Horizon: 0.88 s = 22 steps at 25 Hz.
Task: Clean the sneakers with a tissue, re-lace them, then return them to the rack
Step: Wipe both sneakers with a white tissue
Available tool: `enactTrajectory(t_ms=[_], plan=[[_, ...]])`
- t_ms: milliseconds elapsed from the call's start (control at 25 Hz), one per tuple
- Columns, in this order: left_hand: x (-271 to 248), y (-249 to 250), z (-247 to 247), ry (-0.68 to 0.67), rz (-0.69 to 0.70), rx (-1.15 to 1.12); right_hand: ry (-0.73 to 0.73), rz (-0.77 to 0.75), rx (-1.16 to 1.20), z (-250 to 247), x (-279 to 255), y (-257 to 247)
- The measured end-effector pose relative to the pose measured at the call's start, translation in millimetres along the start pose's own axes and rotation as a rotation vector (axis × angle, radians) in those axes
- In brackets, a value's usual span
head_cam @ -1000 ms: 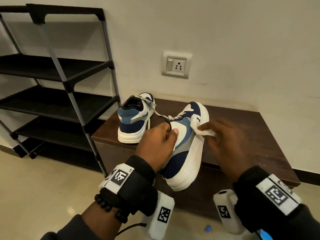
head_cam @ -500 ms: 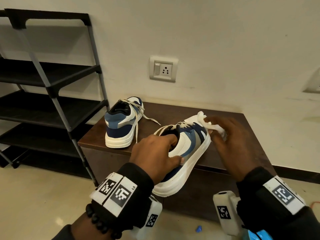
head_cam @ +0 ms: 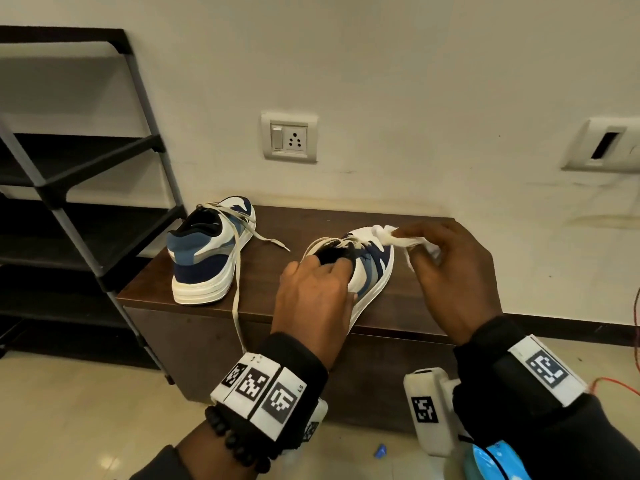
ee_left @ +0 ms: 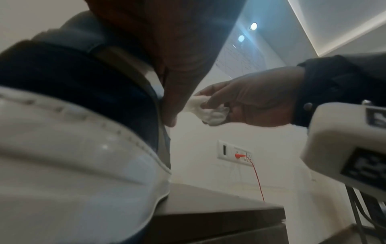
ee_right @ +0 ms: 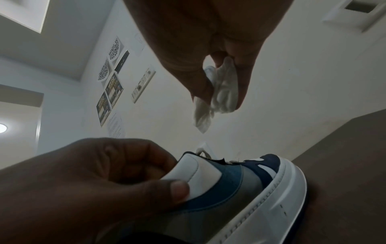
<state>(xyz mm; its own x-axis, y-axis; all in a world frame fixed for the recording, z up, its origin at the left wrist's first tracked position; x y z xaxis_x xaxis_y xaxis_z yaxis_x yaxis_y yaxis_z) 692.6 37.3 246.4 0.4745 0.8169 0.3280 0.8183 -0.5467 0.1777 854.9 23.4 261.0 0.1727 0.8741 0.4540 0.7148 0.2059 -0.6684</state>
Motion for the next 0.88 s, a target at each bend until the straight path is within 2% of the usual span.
enactTrajectory(t_ms=[80, 160, 240, 360, 440, 720, 880], plan=[[5, -3, -6, 0.060, -0.007, -0.187, -0.017, 0.023, 0.002, -2, -1, 6], [8, -17, -16, 0.172, -0.014, -0.274, -0.052, 0.054, 0.000, -2, -1, 14], [10, -40, -18, 0.203, -0.076, -0.358, -0.072, 0.087, 0.031, -1, 0, 18], [8, -69, -12, 0.113, -0.239, -0.507, -0.056, 0.104, 0.114, 2, 1, 14], [7, -76, -8, 0.054, -0.284, -0.555, -0.068, 0.111, 0.123, 5, 1, 10], [2, -91, -4, 0.007, -0.271, -0.684, -0.173, 0.097, 0.071, 15, -2, -2], [-1, -87, -6, -0.015, -0.241, -0.702, -0.167, 0.071, 0.025, 20, -3, -4]])
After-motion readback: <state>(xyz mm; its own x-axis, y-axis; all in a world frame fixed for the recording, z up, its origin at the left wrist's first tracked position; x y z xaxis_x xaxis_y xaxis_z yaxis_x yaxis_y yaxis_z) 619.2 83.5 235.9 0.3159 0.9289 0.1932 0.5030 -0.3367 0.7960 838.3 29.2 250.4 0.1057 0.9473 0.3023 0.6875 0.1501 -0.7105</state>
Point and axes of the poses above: each hand's wrist, its own x-axis towards the middle knuckle, its own z-axis out of the palm, y = z × x, the point moved 5 cm from there along x, towards the middle knuckle, and after that the axes turned 12 degrees about -y, right-handed, at the moved point
